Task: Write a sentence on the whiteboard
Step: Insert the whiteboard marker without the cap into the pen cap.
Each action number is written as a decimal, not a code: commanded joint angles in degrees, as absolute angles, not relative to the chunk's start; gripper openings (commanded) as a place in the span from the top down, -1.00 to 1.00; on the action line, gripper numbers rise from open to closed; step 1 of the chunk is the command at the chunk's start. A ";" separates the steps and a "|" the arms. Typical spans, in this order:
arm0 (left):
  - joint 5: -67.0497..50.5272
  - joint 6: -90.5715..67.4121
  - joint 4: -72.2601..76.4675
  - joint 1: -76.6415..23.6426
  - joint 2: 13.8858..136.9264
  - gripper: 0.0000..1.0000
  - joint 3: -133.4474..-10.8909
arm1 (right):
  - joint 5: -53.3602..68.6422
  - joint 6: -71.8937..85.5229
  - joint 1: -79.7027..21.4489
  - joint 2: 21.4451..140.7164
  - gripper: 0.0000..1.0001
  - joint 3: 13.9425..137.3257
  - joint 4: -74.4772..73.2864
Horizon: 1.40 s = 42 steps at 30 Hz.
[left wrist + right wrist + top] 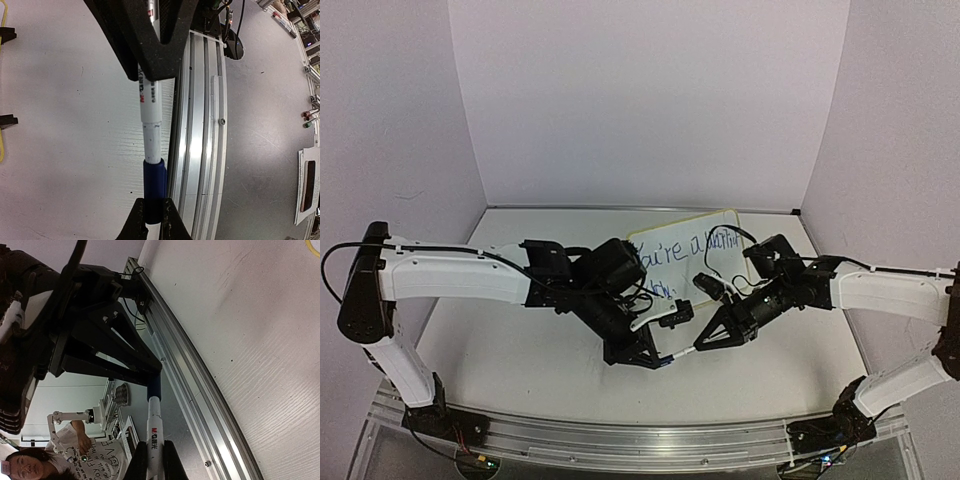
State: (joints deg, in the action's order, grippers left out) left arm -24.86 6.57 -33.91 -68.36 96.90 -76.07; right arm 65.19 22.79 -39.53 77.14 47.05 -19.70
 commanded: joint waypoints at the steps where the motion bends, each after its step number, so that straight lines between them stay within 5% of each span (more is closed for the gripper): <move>1: -24.69 7.19 -30.74 -68.58 96.69 1.00 -79.69 | 65.21 22.48 -39.89 77.65 1.00 48.37 -18.37; 42: -21.48 6.20 -10.28 -68.44 99.98 1.00 -88.70 | 60.66 25.47 -44.30 80.11 1.00 47.12 -12.96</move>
